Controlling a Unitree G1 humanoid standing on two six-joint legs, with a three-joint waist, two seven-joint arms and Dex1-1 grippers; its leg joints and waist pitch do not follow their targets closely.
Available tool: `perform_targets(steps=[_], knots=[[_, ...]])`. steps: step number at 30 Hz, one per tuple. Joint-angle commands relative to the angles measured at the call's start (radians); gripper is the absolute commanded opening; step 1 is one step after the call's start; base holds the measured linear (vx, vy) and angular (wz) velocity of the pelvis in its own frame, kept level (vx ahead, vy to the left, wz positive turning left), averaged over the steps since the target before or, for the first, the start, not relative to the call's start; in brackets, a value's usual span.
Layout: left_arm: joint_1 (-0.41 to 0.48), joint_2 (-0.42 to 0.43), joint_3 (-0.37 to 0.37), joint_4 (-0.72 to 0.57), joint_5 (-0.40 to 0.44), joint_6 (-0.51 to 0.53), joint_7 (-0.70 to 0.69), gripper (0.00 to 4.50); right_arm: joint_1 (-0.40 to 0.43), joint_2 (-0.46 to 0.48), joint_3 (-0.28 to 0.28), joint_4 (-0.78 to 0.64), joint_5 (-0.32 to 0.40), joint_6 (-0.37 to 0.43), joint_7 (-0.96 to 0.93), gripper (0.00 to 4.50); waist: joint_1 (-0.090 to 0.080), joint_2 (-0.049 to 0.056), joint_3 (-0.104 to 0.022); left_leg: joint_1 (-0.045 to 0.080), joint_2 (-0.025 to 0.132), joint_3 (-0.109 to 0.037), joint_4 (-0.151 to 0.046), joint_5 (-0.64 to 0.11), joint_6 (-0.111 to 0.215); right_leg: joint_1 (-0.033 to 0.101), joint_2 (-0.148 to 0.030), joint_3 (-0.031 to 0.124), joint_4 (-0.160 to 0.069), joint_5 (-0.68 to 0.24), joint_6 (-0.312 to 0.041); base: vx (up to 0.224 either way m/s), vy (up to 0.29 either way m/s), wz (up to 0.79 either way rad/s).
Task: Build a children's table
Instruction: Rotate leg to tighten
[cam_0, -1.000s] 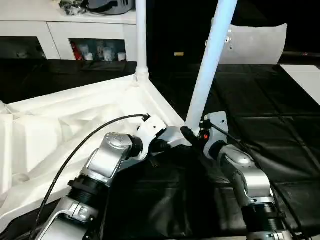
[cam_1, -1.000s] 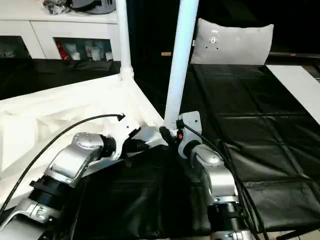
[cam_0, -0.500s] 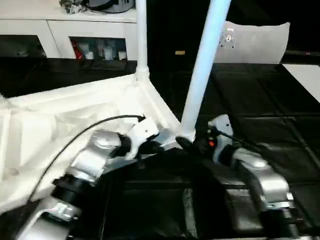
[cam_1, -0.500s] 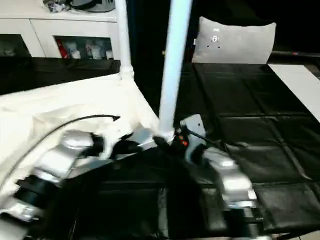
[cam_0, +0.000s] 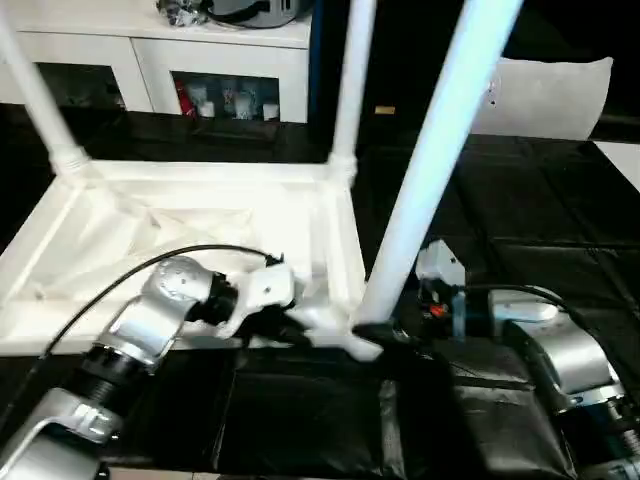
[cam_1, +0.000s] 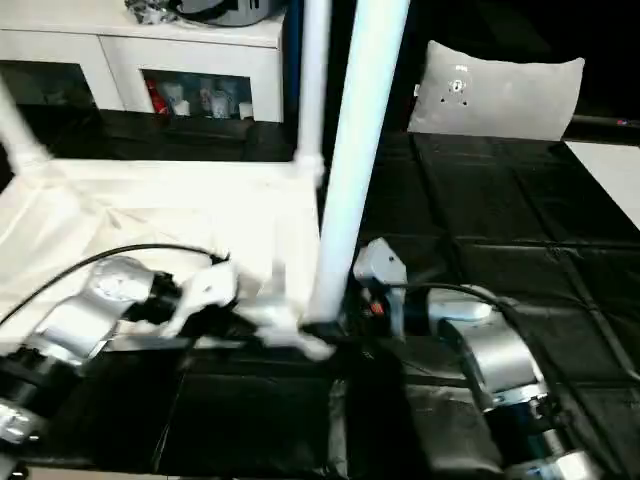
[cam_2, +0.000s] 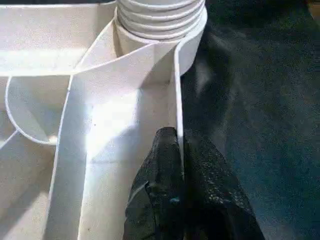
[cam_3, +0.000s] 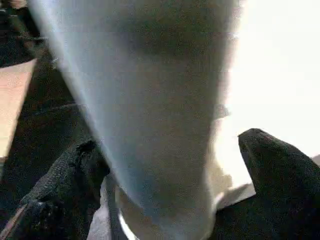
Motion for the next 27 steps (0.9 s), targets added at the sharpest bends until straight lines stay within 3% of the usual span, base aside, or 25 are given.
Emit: perform_targets(steps=[1,4,7,9,12,20,27], knots=[[-0.032,-0.011,-0.028,-0.022,-0.022,-0.039,-0.059,0.00,-0.022,-0.019,0.027,0.003,0.013,-0.016,0.046,4.02,-0.004,-0.001,-0.063,0.020,0.060,-0.014,-0.066,-0.151,0.052,0.041,-0.084,0.049,-0.073,-0.101,-0.247,0.000,0.000,0.00],[-0.035,-0.009,-0.032,-0.018,-0.021,-0.049,-0.065,0.00,-0.024,-0.032,0.047,0.004,0.009,-0.021,0.070,3.64,-0.003,-0.002,-0.063,0.019,0.060,-0.015,-0.066,-0.147,0.052,0.041,-0.083,0.048,-0.069,-0.083,-0.252,0.000,0.000,0.00],[-0.042,-0.010,-0.034,-0.008,-0.018,-0.059,-0.068,0.00,-0.024,-0.046,0.066,0.001,0.002,-0.023,0.093,3.55,-0.003,-0.003,-0.063,0.018,0.059,-0.014,-0.065,-0.144,0.053,0.042,-0.084,0.049,-0.070,-0.088,-0.252,0.000,0.000,0.00],[-0.046,-0.012,-0.033,0.003,-0.016,-0.068,-0.071,0.00,-0.021,-0.050,0.068,0.005,-0.005,-0.029,0.105,3.21,-0.003,-0.006,-0.064,0.018,0.058,-0.014,-0.064,-0.147,0.052,0.043,-0.084,0.048,-0.071,-0.100,-0.249,0.000,0.000,0.00],[-0.051,-0.013,-0.031,0.014,-0.013,-0.076,-0.072,0.00,-0.017,-0.058,0.077,0.008,-0.017,-0.039,0.114,3.13,-0.003,-0.005,-0.063,0.018,0.059,-0.015,-0.064,-0.149,0.050,0.041,-0.084,0.049,-0.071,-0.112,-0.246,0.000,0.000,0.00],[-0.053,-0.009,-0.025,0.032,-0.006,-0.086,-0.064,0.00,0.004,-0.083,0.083,-0.006,-0.003,-0.029,0.122,2.31,-0.001,-0.006,-0.064,0.018,0.059,-0.014,-0.064,-0.153,0.049,0.041,-0.084,0.049,-0.071,-0.112,-0.247,0.000,0.000,0.00],[-0.051,-0.014,-0.015,0.036,-0.010,-0.078,-0.052,0.00,0.032,-0.076,0.087,-0.020,-0.004,-0.027,0.112,2.10,0.002,-0.005,-0.062,0.020,0.060,-0.015,-0.065,-0.166,0.046,0.039,-0.084,0.049,-0.074,-0.130,-0.241,0.000,0.000,0.00]])
